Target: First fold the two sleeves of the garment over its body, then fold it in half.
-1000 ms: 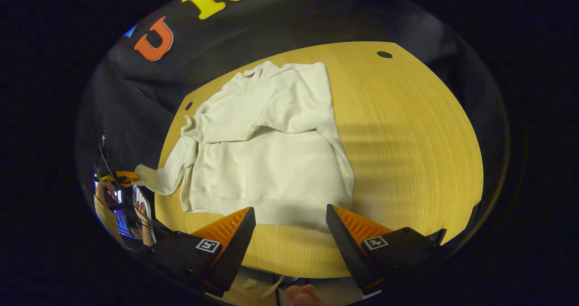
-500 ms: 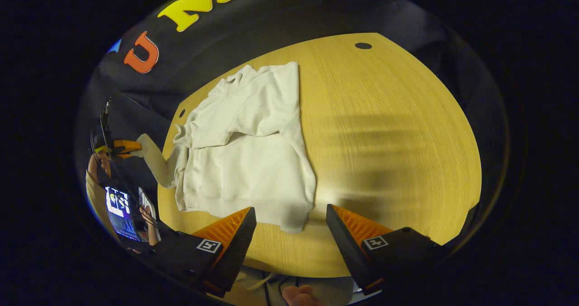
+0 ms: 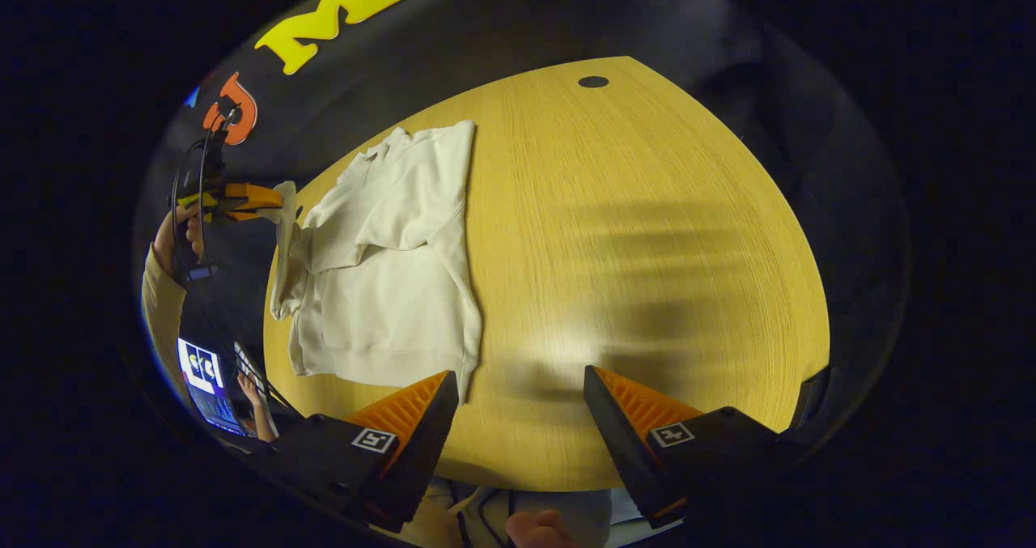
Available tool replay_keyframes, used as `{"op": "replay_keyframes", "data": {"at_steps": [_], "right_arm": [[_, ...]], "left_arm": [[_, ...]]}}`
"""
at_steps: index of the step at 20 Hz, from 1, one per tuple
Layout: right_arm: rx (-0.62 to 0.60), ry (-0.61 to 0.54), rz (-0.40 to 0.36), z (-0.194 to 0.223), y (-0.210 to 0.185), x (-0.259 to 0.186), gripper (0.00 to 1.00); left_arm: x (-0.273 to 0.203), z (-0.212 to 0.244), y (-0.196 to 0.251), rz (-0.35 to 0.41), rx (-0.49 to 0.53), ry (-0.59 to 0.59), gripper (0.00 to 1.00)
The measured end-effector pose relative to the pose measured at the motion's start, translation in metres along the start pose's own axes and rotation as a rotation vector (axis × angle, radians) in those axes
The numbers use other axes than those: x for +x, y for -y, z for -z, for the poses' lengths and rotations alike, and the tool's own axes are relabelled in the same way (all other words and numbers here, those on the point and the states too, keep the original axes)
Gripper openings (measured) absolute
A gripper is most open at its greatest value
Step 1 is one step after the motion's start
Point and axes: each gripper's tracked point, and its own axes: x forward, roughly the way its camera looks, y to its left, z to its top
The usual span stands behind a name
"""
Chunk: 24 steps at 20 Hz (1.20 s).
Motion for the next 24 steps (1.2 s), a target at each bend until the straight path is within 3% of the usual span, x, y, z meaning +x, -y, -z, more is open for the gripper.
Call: {"op": "replay_keyframes", "data": {"at_steps": [2, 5, 6, 8, 9, 14, 16, 18, 20, 21, 22, 23, 24], "right_arm": [[0.014, -0.014, 0.015, 0.006, 0.012, -0.001, 0.97], [0.026, -0.035, 0.028, 0.009, 0.024, 0.000, 0.93], [0.029, -0.036, 0.029, 0.009, 0.026, 0.000, 0.97], [0.024, -0.035, 0.034, 0.006, 0.027, 0.002, 0.93], [0.017, -0.033, 0.038, 0.005, 0.026, 0.004, 0.97], [0.026, -0.019, 0.048, 0.002, 0.024, 0.005, 0.97], [0.045, -0.014, 0.052, 0.004, 0.022, 0.007, 0.98], [0.059, -0.030, 0.059, 0.009, 0.020, 0.011, 0.98], [0.073, -0.027, 0.078, 0.008, 0.017, 0.017, 0.98], [0.082, -0.019, 0.087, 0.007, 0.016, 0.019, 0.97], [0.091, -0.016, 0.090, 0.007, 0.012, 0.023, 0.98], [0.101, -0.019, 0.088, 0.007, 0.008, 0.025, 0.98], [0.110, -0.020, 0.081, 0.008, 0.000, 0.028, 0.98]], "left_arm": [[0.016, -0.002, 0.043, 0.034, 0.048, 0.003, 0.06], [0.045, -0.001, 0.098, 0.090, 0.102, 0.002, 0.06], [0.053, 0.000, 0.111, 0.097, 0.115, -0.006, 0.06], [0.071, 0.001, 0.126, 0.090, 0.119, -0.016, 0.06], [0.077, 0.001, 0.131, 0.093, 0.112, -0.029, 0.06], [0.087, 0.010, 0.142, 0.126, 0.053, -0.069, 0.12], [0.077, 0.009, 0.152, 0.187, 0.043, -0.060, 0.20], [0.066, 0.004, 0.153, 0.218, 0.046, -0.032, 0.38], [0.052, 0.004, 0.142, 0.182, 0.063, -0.015, 0.67], [0.046, 0.004, 0.136, 0.168, 0.075, 0.000, 0.77], [0.040, 0.005, 0.129, 0.165, 0.089, 0.014, 0.67], [0.034, 0.005, 0.120, 0.157, 0.096, 0.037, 0.83], [0.026, 0.005, 0.112, 0.147, 0.099, 0.060, 0.91]]}}
